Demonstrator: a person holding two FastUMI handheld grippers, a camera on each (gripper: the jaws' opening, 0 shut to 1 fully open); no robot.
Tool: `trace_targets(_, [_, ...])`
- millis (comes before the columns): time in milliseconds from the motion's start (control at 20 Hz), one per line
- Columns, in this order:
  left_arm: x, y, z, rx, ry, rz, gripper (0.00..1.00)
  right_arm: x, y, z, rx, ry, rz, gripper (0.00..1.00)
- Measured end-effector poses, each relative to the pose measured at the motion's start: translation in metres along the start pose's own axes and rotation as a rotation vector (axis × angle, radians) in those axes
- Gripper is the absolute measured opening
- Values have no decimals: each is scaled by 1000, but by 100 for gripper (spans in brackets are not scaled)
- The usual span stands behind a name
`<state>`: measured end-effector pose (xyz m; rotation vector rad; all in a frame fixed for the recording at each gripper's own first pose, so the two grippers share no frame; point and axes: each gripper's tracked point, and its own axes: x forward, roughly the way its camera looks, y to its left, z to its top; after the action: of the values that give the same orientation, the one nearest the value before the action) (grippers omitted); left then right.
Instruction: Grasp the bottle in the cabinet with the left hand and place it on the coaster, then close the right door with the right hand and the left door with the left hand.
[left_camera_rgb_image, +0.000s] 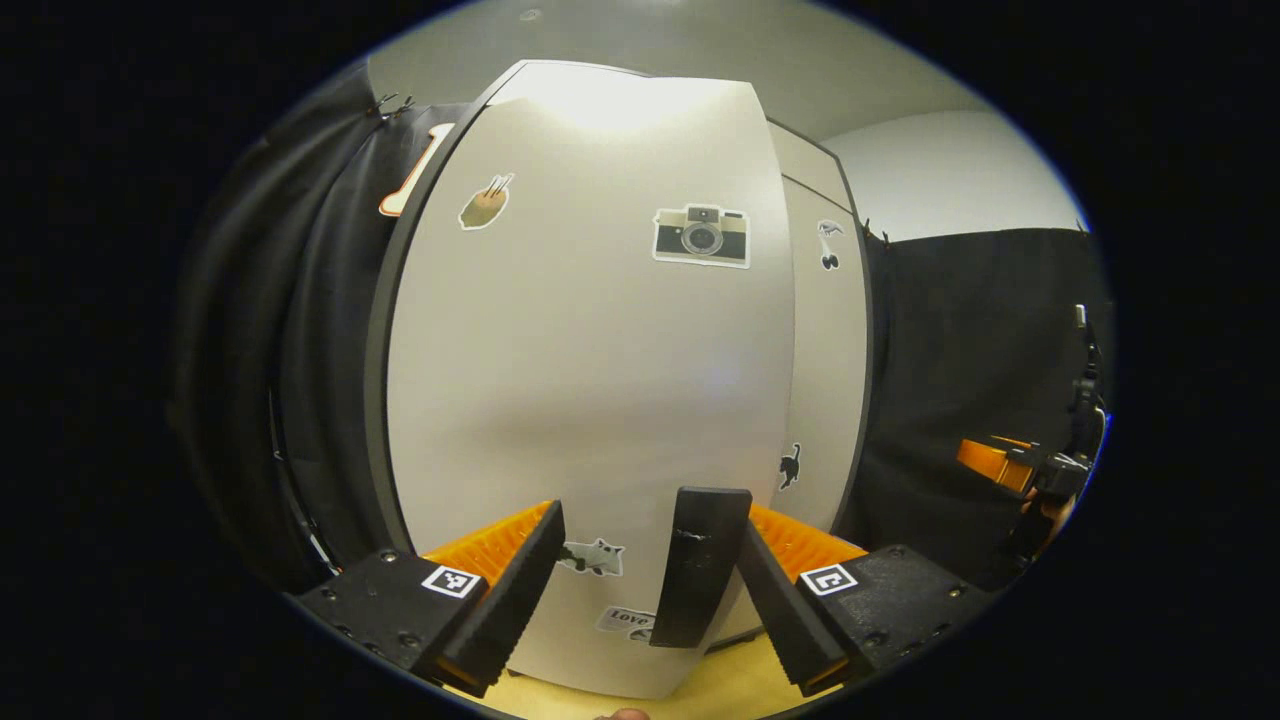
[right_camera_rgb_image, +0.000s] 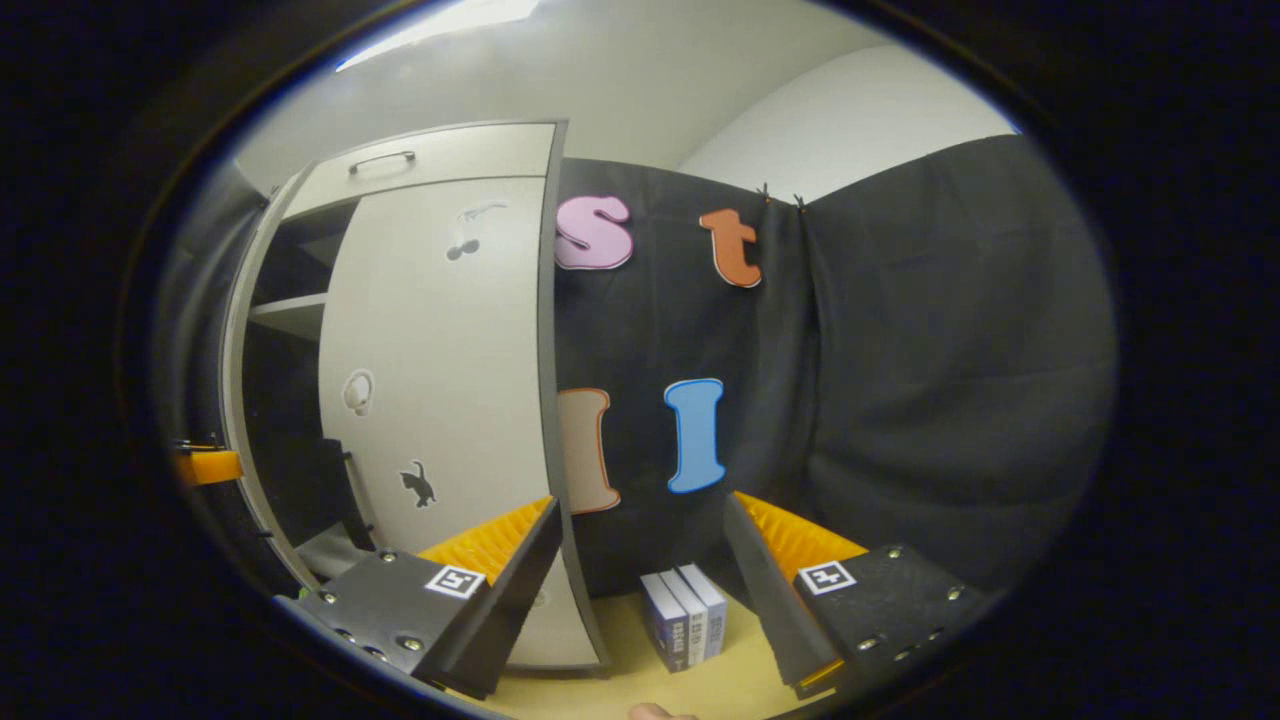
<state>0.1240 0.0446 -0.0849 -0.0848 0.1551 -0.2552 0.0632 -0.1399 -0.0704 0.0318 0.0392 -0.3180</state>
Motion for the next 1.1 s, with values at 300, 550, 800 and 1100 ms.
trace_targets(300, [26, -5, -2, 0, 3, 13, 100, 8, -18, 2, -5, -6, -17, 98])
trace_targets(550, [48, 2, -2, 33, 5, 73, 99, 18, -24, 0, -6, -3, -22, 98])
trace_targets(800, [55, 3, -5, 55, 9, 89, 100, 27, -19, -4, -1, 2, -12, 98])
trace_targets(1100, [61, 2, -5, 65, 15, 91, 100, 32, -16, -5, -7, 3, -5, 98])
